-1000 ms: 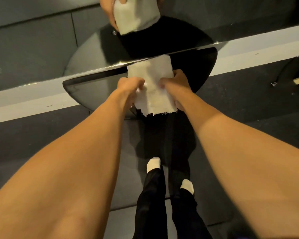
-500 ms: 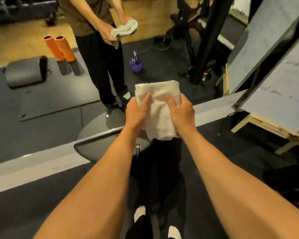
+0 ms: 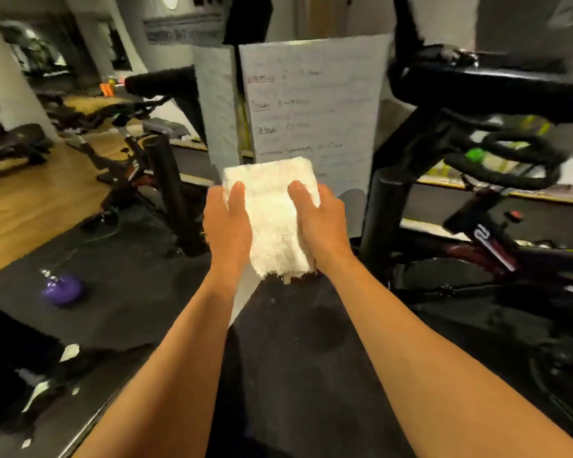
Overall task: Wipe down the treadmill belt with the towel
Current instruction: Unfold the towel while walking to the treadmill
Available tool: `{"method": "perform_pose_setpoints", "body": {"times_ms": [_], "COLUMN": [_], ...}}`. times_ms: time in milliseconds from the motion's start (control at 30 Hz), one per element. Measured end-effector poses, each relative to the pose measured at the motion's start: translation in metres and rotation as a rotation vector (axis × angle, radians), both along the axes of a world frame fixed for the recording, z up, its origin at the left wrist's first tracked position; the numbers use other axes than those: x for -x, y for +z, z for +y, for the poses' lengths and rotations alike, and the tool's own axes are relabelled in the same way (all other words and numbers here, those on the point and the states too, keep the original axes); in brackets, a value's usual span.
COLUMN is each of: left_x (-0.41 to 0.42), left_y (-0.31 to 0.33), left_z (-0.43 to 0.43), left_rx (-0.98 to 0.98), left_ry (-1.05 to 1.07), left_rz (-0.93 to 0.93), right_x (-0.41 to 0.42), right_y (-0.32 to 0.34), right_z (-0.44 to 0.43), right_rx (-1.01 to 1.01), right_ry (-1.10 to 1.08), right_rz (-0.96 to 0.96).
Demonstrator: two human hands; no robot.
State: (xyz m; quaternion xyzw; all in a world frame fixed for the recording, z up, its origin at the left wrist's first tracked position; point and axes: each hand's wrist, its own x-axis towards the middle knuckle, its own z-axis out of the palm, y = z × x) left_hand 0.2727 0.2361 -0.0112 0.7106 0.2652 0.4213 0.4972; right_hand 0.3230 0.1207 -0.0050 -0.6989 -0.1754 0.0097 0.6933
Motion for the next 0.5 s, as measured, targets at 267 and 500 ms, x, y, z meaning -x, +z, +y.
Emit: {"method": "perform_pose_setpoints", "body": {"times_ms": [267,500], "left_x": [-0.082,-0.132], "left_y": [0.022,0.039], "left_z": [-0.199,-0.415], "left_rx": [-0.062,-0.116], "left_ry": [-0.400,-0.711], "left_rz": [-0.088,-0.106], "right_x": [-0.023,-0.031], "right_y": [0.032,0.049], "right_z": [-0.204,-0.422], "right_rx": [-0.052,-0.070], "right_ry": [-0.337,-0.569], "right_rz": [0.080,0.120]}}
